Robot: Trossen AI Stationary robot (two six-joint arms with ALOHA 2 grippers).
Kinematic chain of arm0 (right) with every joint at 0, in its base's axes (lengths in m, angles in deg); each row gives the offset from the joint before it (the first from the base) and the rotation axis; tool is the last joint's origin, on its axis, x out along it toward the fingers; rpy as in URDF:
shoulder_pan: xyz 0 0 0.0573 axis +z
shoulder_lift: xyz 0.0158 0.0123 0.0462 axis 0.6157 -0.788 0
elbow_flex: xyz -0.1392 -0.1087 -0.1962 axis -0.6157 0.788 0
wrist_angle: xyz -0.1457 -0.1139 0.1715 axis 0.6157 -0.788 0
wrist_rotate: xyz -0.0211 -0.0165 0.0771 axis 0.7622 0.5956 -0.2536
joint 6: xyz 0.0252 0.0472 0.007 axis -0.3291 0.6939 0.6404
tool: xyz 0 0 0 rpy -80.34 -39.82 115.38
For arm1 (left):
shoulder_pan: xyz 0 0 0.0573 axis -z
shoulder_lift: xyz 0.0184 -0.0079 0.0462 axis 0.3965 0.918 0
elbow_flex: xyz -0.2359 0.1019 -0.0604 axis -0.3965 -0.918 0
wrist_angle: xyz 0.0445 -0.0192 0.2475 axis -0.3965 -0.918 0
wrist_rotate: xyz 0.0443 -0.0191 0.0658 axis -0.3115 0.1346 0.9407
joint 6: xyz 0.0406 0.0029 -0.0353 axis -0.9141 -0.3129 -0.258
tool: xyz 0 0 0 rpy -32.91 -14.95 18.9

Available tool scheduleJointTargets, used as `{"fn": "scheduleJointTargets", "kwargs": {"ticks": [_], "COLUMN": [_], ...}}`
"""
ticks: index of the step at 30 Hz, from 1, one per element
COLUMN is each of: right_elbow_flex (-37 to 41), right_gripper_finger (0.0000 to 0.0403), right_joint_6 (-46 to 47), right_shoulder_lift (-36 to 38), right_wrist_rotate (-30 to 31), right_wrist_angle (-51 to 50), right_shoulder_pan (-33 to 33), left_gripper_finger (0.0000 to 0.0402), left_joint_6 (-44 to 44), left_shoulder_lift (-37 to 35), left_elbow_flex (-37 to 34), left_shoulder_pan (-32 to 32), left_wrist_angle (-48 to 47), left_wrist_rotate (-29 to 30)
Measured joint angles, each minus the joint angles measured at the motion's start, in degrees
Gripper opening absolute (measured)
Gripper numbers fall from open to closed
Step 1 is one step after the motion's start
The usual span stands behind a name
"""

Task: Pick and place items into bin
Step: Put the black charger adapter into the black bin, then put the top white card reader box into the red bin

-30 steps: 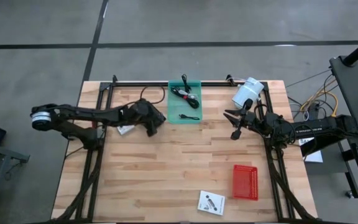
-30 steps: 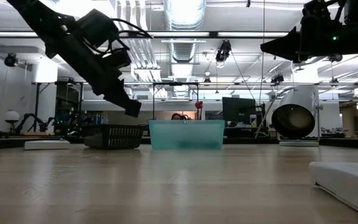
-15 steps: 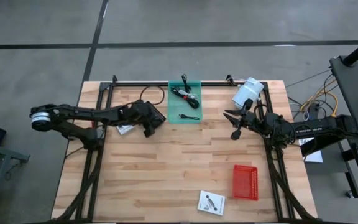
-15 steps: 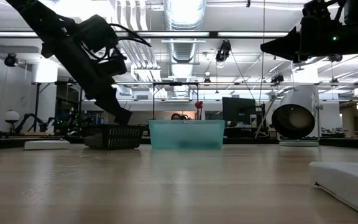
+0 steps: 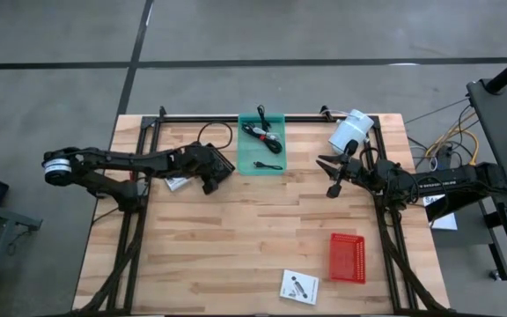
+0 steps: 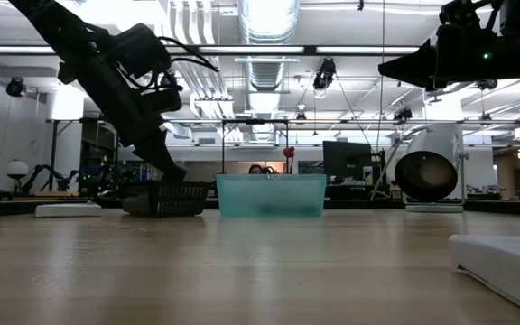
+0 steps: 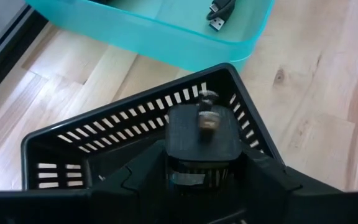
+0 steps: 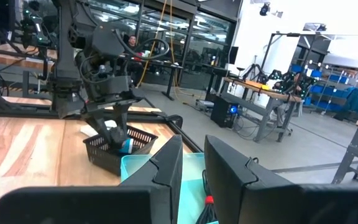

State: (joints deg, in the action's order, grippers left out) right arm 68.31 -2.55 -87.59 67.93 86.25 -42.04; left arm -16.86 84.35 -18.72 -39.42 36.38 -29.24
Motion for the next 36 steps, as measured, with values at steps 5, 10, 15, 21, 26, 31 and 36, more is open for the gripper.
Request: {"fn": "scheduleJointTargets", "kwargs": {"ticks": [5,10,15,21,26,31,36], "right_elbow_flex": [0.0,0.0,0.0,0.0,0.0,0.0,0.0], "right_gripper_finger": [0.0057,0.0057,0.0057,0.0057,0.0057,0.0057,0.0057], "right_joint_6": [0.0,0.0,0.0,-0.2,-0.3,-0.3,-0.3], "right_shoulder_lift": [0.0,0.0,0.0,0.0,0.0,0.0,0.0], "right_wrist_rotate": [0.0,0.0,0.0,0.0,0.0,0.0,0.0], "right_wrist_angle": [0.0,0.0,0.0,0.0,-0.1,-0.1,-0.1], "right_shoulder_pan": [0.0,0.0,0.0,0.0,0.0,0.0,0.0], "left_gripper_finger": [0.0191,0.0219,0.0227,0.0228,0.0228,0.0228,0.0228], "left_joint_6": [1.2,1.3,2.4,17.2,30.7,45.4,58.8], "left_shoulder_lift": [0.0,0.0,-1.2,-5.3,-8.9,-11.8,-13.0], "left_elbow_flex": [0.0,0.6,1.3,3.8,6.5,7.4,8.3], "left_shoulder_pan": [0.0,0.0,0.0,-1.9,-4.9,-6.3,-6.7], "left_wrist_angle": [-0.4,-1.0,-1.2,-6.3,-16.5,-23.4,-32.7], "left_wrist_rotate": [0.1,0.1,2.7,8.7,9.1,11.8,14.4]}}
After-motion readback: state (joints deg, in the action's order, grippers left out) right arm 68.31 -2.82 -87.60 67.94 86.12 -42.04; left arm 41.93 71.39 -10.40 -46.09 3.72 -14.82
